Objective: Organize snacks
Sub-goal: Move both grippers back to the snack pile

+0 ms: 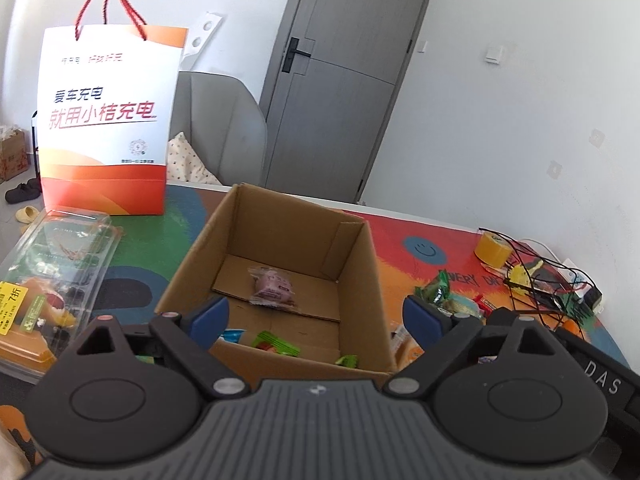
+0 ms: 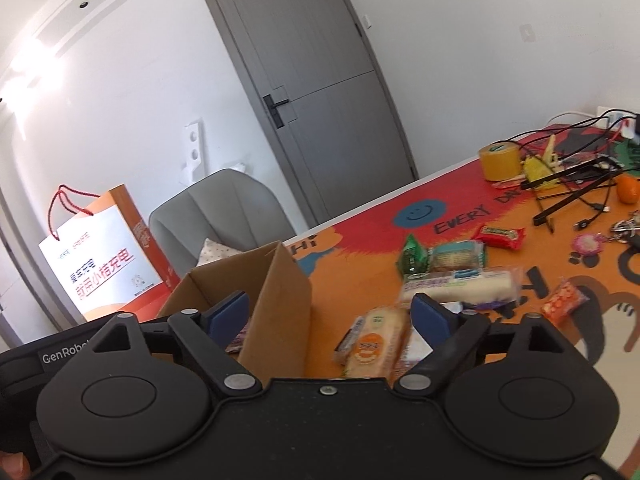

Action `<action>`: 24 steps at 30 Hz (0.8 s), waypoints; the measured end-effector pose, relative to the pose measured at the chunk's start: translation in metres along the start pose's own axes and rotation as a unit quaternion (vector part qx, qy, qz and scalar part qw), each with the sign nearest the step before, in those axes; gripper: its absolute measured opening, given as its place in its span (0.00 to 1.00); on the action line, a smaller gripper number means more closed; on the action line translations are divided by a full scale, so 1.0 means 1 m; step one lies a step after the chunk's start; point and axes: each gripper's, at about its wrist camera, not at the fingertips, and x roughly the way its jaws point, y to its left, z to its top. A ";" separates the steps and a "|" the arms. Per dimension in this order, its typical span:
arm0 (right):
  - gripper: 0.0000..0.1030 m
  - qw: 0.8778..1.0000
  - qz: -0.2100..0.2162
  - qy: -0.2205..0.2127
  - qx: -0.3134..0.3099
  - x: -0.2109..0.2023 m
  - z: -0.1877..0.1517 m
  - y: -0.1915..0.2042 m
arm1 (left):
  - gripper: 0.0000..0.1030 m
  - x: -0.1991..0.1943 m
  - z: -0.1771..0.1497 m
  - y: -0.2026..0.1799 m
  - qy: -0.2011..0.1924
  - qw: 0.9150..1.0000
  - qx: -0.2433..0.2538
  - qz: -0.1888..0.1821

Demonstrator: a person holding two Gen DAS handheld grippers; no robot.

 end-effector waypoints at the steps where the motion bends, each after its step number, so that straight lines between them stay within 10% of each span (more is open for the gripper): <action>1: 0.92 1.000 -0.006 -0.001 0.001 -0.002 0.000 -0.003 | 0.90 0.001 -0.001 -0.004 0.001 1.000 0.003 -0.002; 24: 1.00 0.994 -0.082 -0.020 0.065 -0.022 0.001 -0.101 | 0.90 0.031 -0.022 -0.091 0.029 0.995 0.084 -0.046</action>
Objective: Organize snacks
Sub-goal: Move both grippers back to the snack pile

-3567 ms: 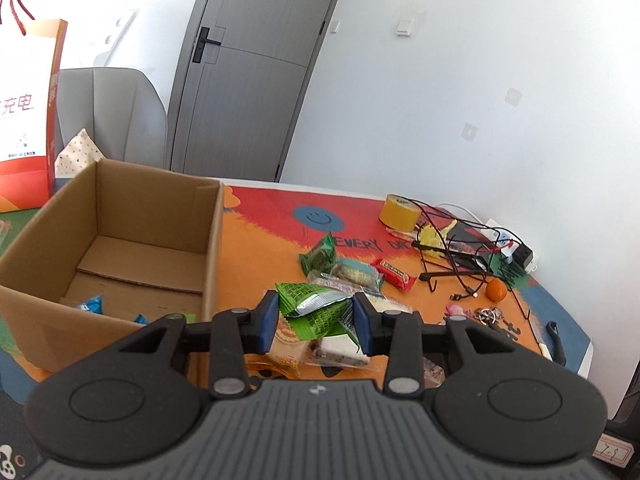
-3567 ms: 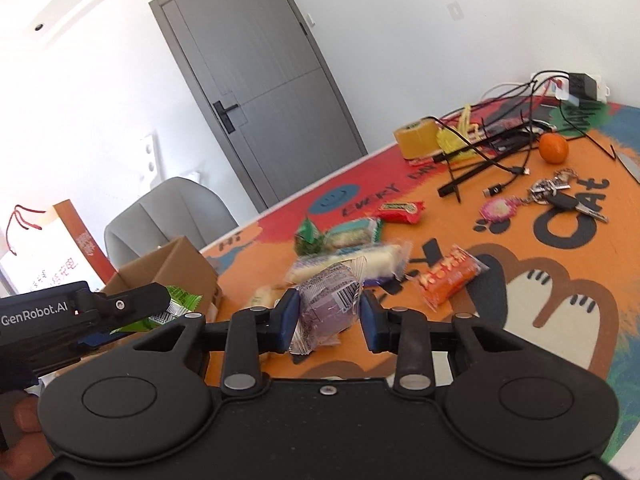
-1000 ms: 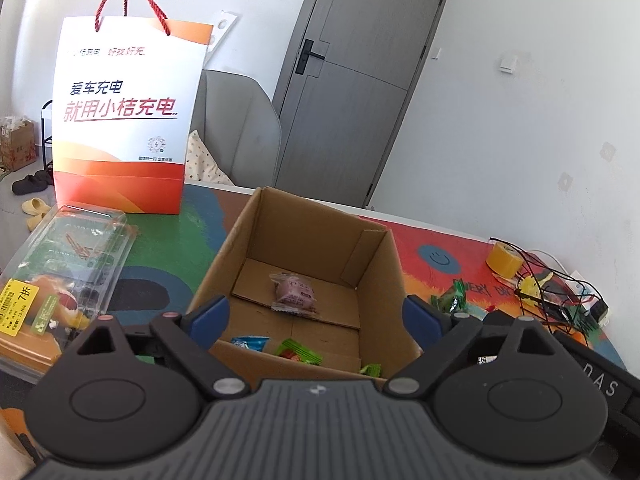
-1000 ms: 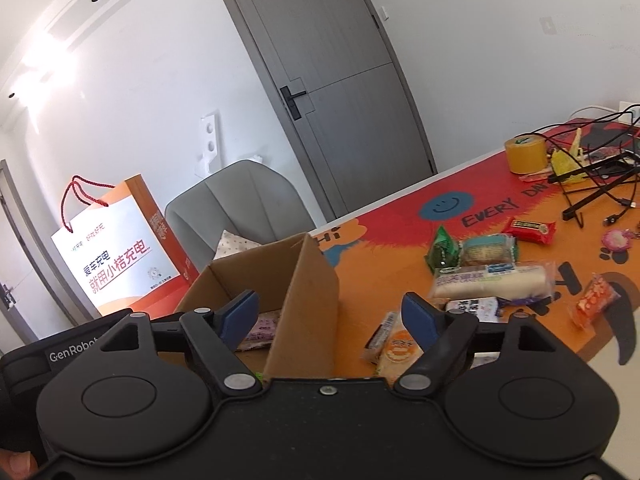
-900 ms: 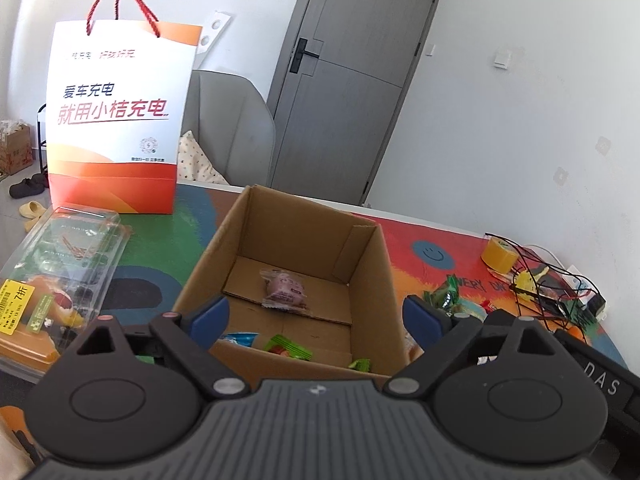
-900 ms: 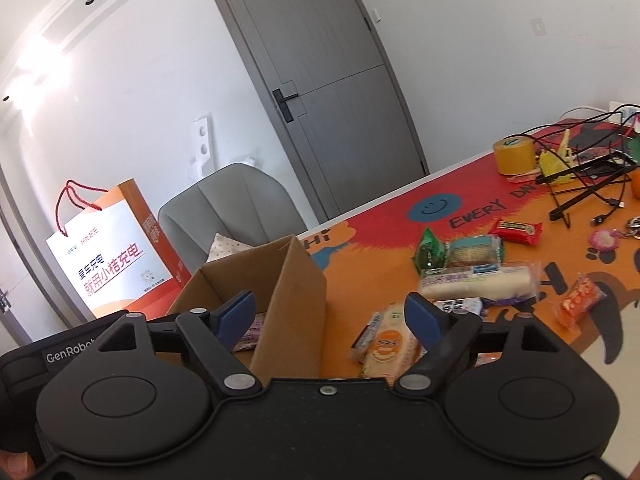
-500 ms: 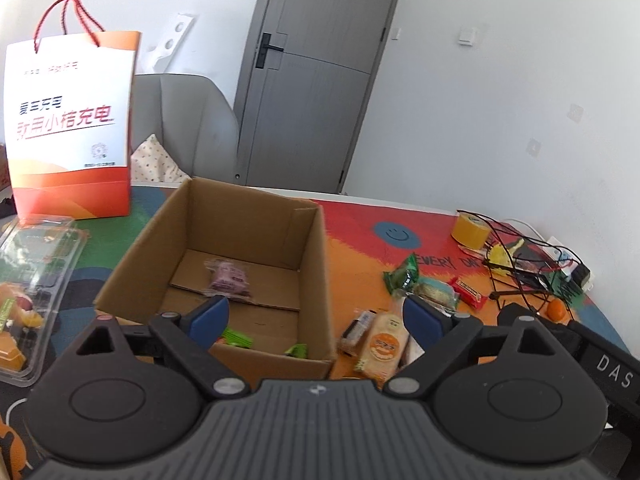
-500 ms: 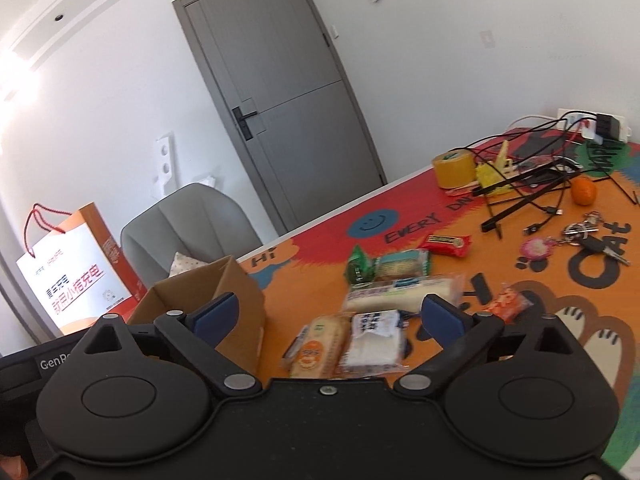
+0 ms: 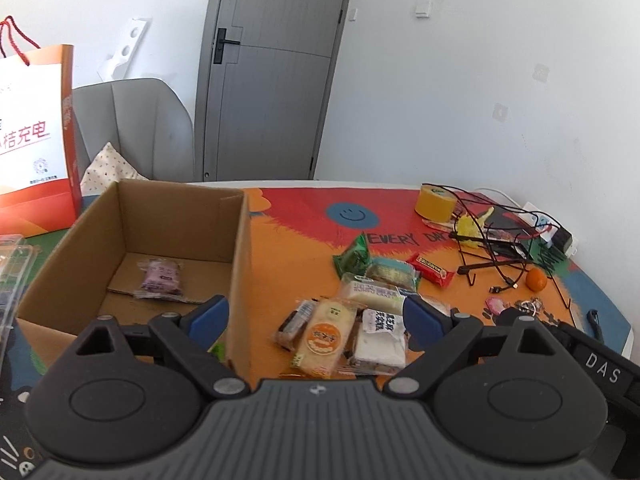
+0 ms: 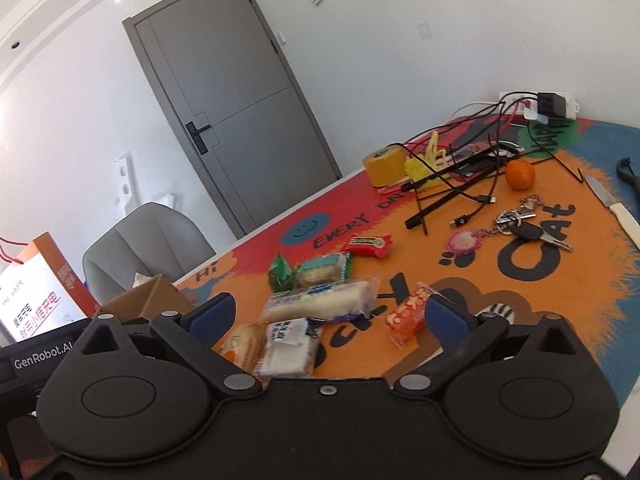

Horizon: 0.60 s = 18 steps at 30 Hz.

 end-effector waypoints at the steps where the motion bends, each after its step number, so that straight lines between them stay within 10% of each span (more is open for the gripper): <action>1: 1.00 1.000 -0.003 0.001 0.002 0.001 -0.001 -0.003 | 0.90 0.002 -0.001 -0.002 0.003 1.000 0.001 -0.003; 18: 0.92 0.999 -0.021 0.021 0.026 0.023 -0.004 -0.042 | 0.88 0.044 -0.014 -0.033 0.028 0.999 0.018 -0.022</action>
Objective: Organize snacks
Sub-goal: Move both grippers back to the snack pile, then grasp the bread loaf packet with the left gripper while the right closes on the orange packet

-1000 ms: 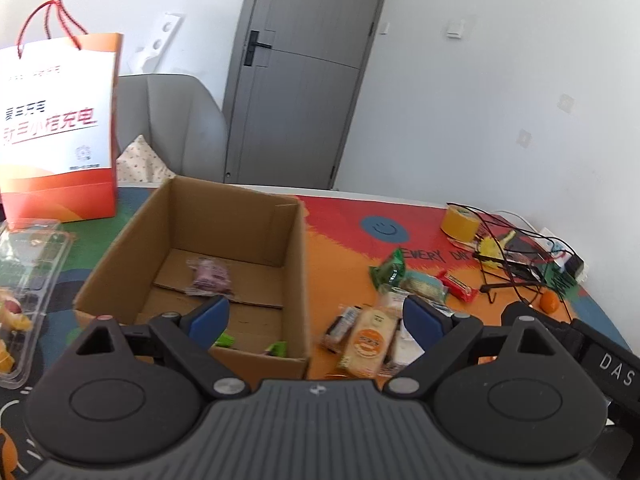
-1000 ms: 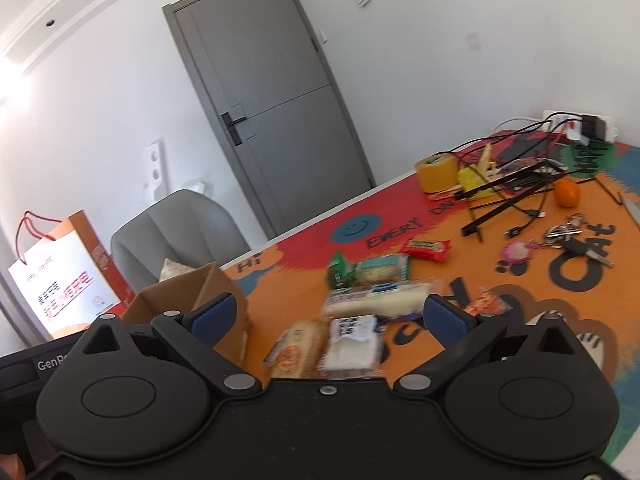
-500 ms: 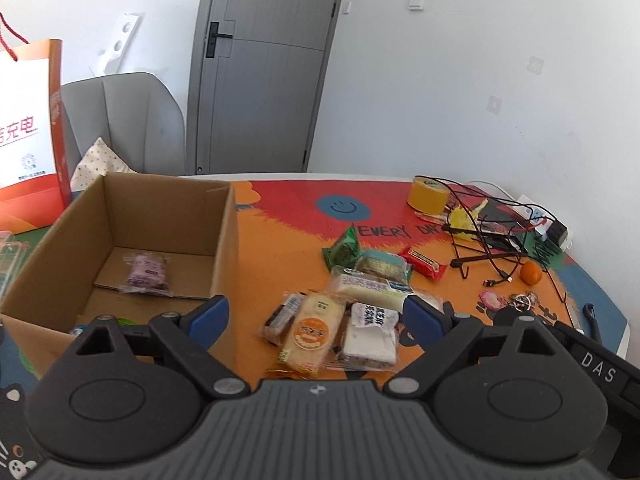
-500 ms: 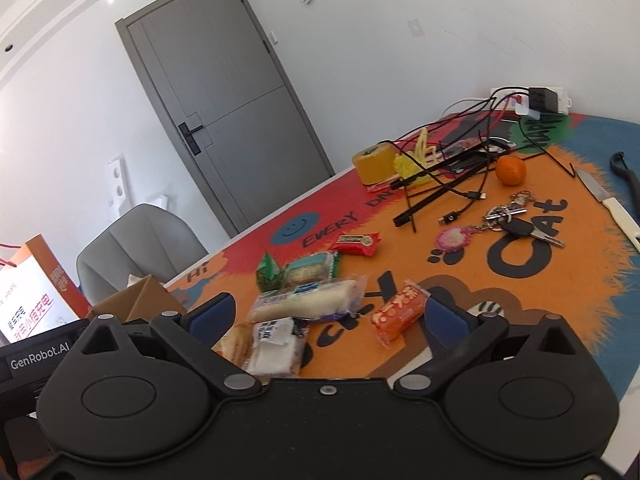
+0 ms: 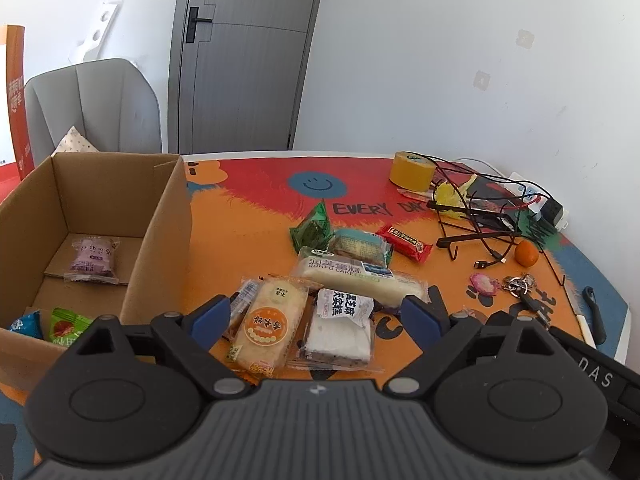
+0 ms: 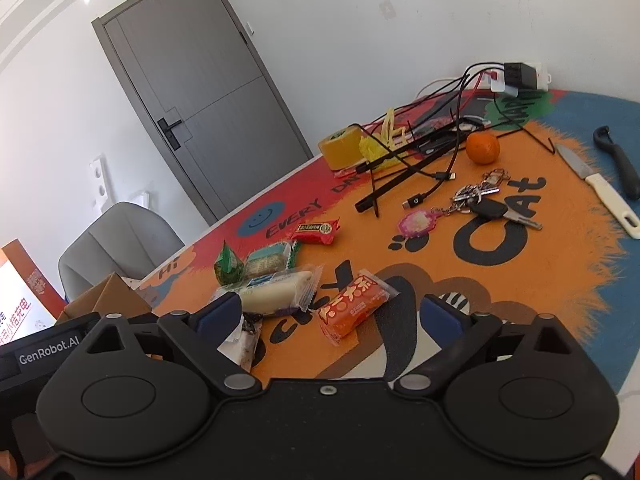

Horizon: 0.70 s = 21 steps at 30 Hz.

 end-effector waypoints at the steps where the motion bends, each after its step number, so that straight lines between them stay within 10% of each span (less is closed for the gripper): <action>1: 0.91 1.000 0.001 0.003 0.001 0.003 0.000 0.000 | 0.88 0.002 0.000 -0.001 0.001 1.000 0.001 -0.003; 21: 0.79 0.999 0.002 0.049 -0.008 0.054 -0.003 0.018 | 0.74 0.048 -0.007 0.024 0.031 0.998 -0.029 0.040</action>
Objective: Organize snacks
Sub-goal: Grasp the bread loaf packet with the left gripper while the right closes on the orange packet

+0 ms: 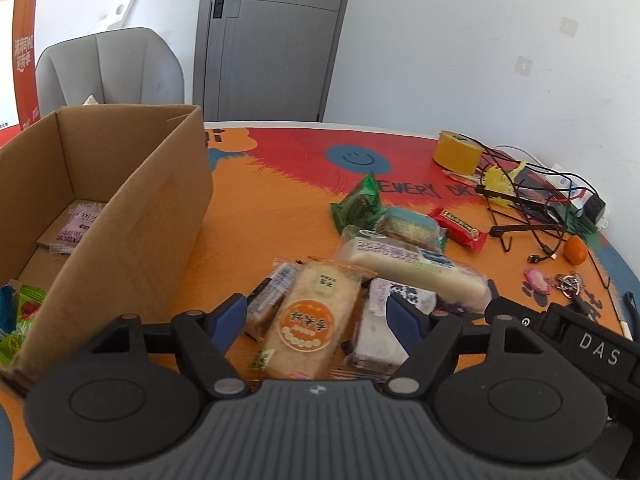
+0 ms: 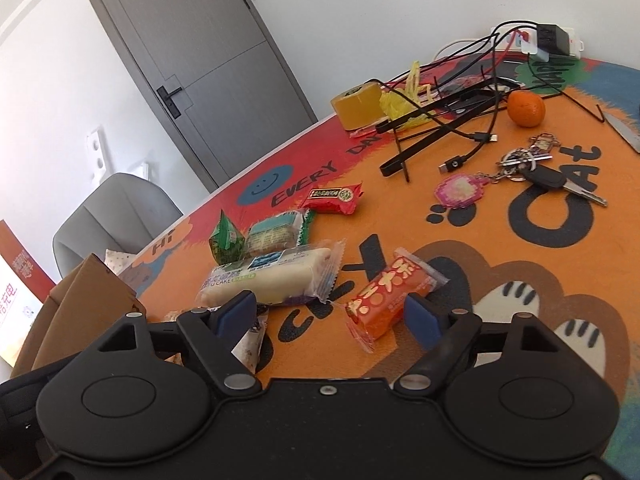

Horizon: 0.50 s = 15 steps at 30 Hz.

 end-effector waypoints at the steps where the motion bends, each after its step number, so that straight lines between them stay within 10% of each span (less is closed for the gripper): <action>1: 0.79 1.000 -0.003 0.000 -0.003 0.002 0.000 0.002 | 0.74 0.001 0.000 0.001 0.000 1.000 0.000 0.003; 15: 0.34 1.000 -0.018 0.006 -0.008 0.004 -0.005 -0.007 | 0.48 0.013 -0.008 0.011 0.029 0.999 -0.023 -0.001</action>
